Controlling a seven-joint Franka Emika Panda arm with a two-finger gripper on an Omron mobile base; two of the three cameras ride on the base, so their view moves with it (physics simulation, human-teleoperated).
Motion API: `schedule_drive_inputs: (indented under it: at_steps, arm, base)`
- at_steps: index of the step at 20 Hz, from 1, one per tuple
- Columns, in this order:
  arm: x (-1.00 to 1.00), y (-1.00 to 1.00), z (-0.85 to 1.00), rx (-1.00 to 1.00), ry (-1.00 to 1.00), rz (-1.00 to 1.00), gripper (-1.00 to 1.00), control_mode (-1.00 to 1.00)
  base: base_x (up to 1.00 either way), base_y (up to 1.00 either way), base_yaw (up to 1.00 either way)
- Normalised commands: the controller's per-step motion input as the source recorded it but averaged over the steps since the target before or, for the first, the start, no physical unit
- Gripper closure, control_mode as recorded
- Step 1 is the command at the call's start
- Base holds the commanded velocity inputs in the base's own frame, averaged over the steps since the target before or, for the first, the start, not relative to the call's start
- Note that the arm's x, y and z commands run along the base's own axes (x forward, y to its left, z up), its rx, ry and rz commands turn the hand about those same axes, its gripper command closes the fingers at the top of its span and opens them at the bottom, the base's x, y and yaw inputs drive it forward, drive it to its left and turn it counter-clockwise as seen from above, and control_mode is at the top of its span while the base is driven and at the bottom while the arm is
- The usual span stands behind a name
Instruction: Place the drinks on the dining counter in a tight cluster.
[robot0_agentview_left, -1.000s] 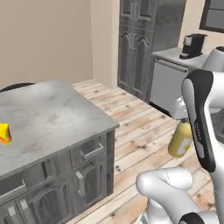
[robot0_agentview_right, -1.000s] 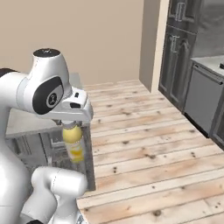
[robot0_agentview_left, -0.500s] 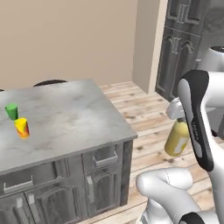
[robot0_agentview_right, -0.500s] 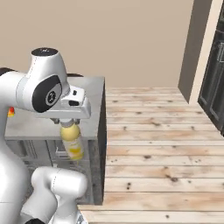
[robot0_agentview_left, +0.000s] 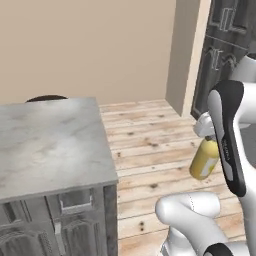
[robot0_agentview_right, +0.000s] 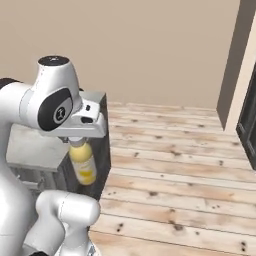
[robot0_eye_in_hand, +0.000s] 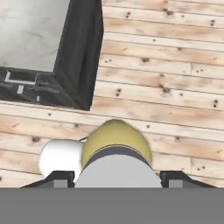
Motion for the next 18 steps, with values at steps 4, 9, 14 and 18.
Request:
schedule_drive_inputs:
  at_steps: [4, 9, 14, 18]
  arm:
    - [0.0, 0.0, 0.0, 0.0, 0.0, 0.0, 1.0, 1.0]
    - [0.0, 0.0, 0.0, 0.0, 0.0, 0.0, 1.0, 1.0]
    - [0.0, 0.0, 0.0, 0.0, 0.0, 0.0, 1.0, 1.0]
    - [0.0, 0.0, 0.0, 0.0, 0.0, 0.0, 1.0, 1.0]
  base:
    - [0.72, -0.43, 0.84]
    - [0.76, -0.62, 0.77]
    - [0.42, -1.0, 0.52]
    - [0.26, -1.0, 0.48]
